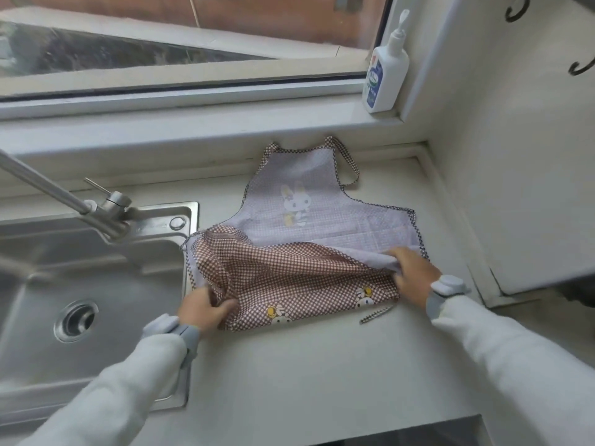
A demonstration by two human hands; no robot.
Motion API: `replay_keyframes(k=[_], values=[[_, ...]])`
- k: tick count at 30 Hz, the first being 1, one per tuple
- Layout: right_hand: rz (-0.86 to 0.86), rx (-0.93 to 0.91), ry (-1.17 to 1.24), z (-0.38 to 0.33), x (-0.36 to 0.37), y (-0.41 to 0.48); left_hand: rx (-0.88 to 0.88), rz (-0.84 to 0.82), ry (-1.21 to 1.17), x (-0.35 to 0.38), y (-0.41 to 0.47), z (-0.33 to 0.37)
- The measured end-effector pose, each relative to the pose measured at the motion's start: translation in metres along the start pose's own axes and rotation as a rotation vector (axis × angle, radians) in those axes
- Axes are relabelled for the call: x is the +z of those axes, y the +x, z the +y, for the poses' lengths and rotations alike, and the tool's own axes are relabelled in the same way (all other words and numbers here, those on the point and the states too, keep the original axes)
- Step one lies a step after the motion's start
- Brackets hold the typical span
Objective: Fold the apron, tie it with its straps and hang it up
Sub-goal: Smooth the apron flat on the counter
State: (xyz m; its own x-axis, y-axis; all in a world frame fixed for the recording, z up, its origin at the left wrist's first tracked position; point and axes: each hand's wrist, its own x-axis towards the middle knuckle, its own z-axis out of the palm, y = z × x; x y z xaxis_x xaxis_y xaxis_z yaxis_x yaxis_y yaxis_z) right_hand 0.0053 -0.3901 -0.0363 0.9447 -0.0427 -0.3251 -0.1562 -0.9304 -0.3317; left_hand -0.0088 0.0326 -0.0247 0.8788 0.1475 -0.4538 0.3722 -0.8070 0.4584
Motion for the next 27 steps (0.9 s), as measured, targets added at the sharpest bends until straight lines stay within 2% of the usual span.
replay_keyframes(k=[1,5,10,12,13,15,16,17,19,21,22,24,27], values=[[0.031,0.021,0.014,0.003,-0.005,0.002,-0.006,0.057,0.048,-0.002,0.007,0.000],[0.132,0.174,0.169,-0.003,-0.034,0.034,-0.119,0.231,-0.185,-0.025,0.047,0.015],[0.189,0.493,0.311,-0.020,-0.057,0.079,-0.137,0.326,-0.034,-0.032,0.068,0.033],[0.245,0.469,0.220,-0.017,-0.056,0.081,0.051,0.441,0.197,-0.024,0.064,0.040],[0.250,0.436,0.162,-0.012,-0.052,0.078,0.218,0.454,0.285,-0.015,0.062,0.044],[0.257,0.376,0.053,-0.004,-0.038,0.064,0.564,0.355,0.390,0.008,0.056,0.054],[0.275,0.374,0.006,-0.001,-0.028,0.056,0.679,0.253,0.434,0.022,0.053,0.059],[0.295,0.414,-0.037,0.005,-0.018,0.048,0.722,0.145,0.497,0.036,0.052,0.063],[0.276,0.598,-0.066,0.013,-0.002,0.038,0.648,0.019,0.607,0.057,0.048,0.062],[0.249,0.764,-0.002,0.017,0.003,0.035,0.559,-0.011,0.650,0.069,0.045,0.052],[0.278,0.773,0.024,0.018,0.003,0.037,0.544,-0.011,0.653,0.074,0.043,0.047],[0.414,0.668,0.055,0.014,-0.001,0.044,0.539,0.004,0.635,0.080,0.038,0.038],[0.587,0.397,0.262,-0.009,-0.018,0.055,0.533,0.037,0.603,0.078,0.032,0.032]])
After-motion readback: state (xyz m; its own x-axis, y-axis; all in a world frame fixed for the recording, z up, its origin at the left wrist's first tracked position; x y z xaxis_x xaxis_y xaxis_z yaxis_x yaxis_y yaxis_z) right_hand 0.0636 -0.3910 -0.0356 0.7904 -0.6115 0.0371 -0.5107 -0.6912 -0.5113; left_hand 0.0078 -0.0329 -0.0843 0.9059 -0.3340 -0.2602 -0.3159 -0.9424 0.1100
